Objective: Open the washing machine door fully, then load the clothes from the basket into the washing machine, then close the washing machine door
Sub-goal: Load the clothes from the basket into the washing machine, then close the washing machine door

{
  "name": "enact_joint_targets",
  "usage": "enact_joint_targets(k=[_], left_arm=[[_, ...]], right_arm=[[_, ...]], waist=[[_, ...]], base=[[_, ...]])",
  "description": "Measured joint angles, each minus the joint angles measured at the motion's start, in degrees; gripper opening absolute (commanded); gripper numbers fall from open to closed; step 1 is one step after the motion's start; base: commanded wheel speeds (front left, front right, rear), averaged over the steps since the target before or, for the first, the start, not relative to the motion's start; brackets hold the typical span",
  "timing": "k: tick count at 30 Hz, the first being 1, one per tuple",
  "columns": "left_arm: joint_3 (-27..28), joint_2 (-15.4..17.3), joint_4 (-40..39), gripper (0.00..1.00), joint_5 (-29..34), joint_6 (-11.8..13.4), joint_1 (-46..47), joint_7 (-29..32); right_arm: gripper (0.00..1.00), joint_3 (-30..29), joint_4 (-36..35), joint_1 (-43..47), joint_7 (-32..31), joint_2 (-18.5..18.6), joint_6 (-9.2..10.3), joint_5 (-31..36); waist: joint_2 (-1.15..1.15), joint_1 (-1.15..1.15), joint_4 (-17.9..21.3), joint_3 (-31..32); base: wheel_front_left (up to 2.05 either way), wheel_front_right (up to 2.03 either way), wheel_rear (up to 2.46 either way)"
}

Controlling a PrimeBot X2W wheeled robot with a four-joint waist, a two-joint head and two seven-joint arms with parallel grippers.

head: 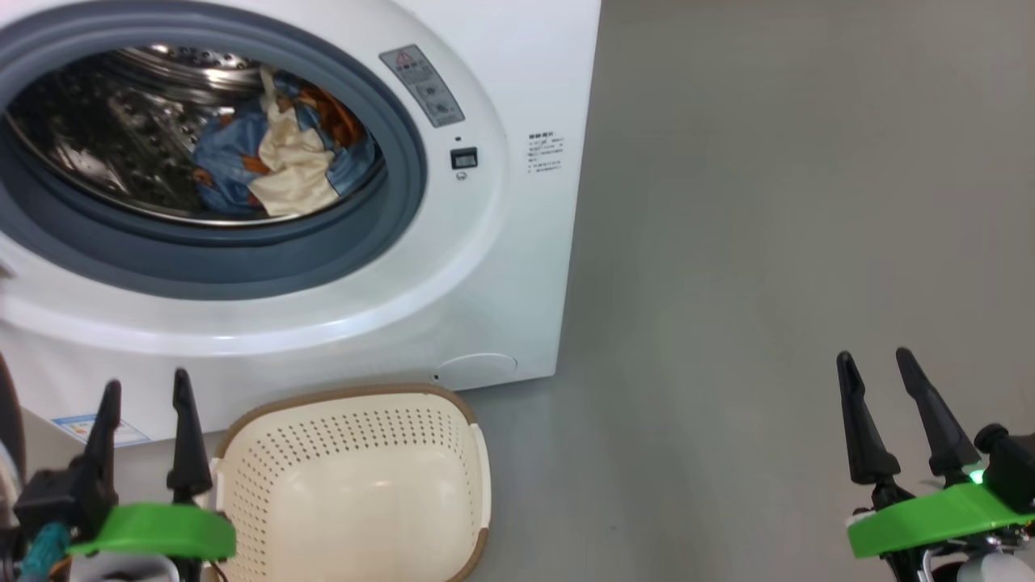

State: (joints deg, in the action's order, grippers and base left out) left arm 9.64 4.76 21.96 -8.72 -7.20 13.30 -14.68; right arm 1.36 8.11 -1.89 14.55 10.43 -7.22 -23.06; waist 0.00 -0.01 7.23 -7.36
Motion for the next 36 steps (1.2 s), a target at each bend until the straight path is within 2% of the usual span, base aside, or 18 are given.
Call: enact_joint_targets(k=[15,36], left_arm=[[0.4,-0.4,-4.6,1.00,-1.3,0.0,-8.7,0.0],[-0.1,-0.8,-6.4,1.00,-1.4,0.0,-9.2,0.0]], right_arm=[[1.00,-0.1,-0.1,2.9,0.0,0.4,0.00,0.1],[1.00,-0.3,-0.3,3.7,0.0,0.6,0.00,0.1]], waist=[[0.00,0.01,-1.2,3.3],[0.00,0.01,-1.4,3.0]], base=[[0.00,0.00,0.00],[0.00,0.00,0.00]])
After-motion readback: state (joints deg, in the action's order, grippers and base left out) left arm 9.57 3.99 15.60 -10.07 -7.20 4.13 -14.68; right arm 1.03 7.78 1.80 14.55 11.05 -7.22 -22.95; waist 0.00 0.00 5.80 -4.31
